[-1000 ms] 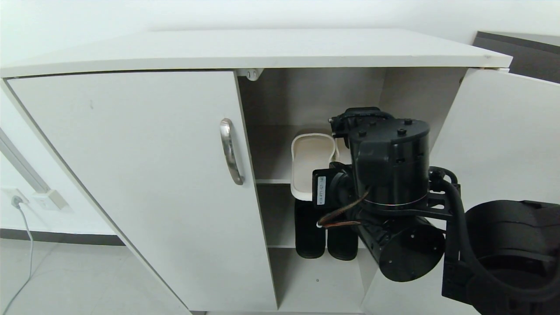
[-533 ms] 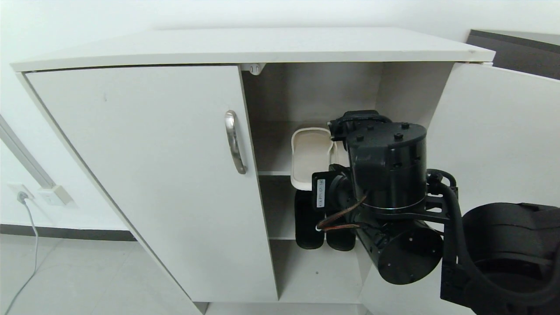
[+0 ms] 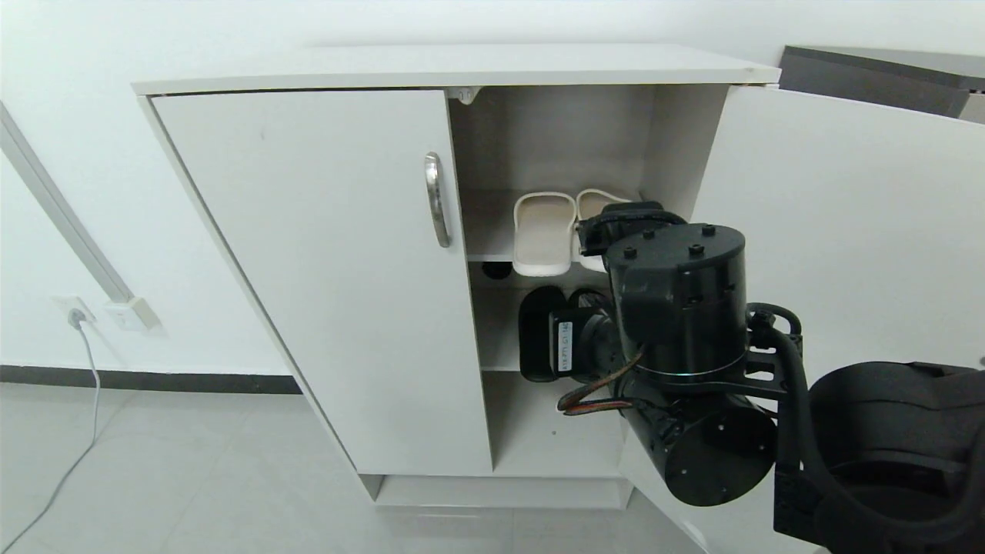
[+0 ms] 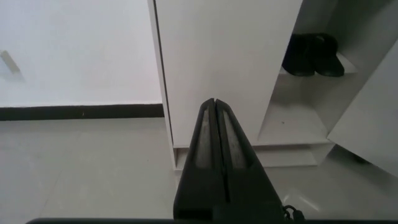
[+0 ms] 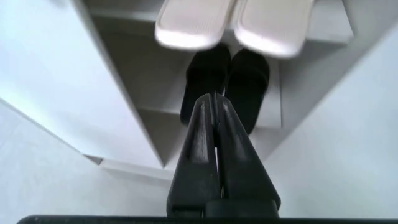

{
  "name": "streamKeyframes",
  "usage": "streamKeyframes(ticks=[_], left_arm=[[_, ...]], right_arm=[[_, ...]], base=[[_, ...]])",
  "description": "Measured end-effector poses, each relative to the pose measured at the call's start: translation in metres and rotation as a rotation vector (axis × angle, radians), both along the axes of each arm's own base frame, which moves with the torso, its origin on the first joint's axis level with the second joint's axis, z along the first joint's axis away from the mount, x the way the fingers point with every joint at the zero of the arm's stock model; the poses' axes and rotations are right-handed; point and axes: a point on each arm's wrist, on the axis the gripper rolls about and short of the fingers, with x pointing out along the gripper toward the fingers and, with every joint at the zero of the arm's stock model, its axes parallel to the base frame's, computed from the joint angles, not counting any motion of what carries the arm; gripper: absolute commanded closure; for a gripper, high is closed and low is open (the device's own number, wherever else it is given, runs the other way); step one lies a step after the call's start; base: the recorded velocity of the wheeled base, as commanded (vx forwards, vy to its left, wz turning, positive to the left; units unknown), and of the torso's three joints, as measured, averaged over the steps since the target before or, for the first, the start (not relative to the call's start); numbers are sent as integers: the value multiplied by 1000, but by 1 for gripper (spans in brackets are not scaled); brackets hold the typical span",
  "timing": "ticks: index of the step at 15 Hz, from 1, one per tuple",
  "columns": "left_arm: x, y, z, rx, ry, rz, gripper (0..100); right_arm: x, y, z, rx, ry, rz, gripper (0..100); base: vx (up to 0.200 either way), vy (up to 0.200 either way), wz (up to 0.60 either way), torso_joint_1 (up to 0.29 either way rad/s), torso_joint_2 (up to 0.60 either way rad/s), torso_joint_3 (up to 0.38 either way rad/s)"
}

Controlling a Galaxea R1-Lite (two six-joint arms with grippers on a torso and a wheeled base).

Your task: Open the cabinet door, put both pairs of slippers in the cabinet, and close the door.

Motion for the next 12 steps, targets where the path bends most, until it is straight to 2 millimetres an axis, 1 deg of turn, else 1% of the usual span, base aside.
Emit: streamKeyframes(ticks=[9,12], left_arm=[[0,0,0,0,0,0,100],[0,0,0,0,0,-1,100]], right_arm=[[0,-2,-7,-26,13,3,100],[0,-3,-10,-46,15,3,100]], base=[[-200,0,0,4,2,3],[0,0,0,0,0,0]])
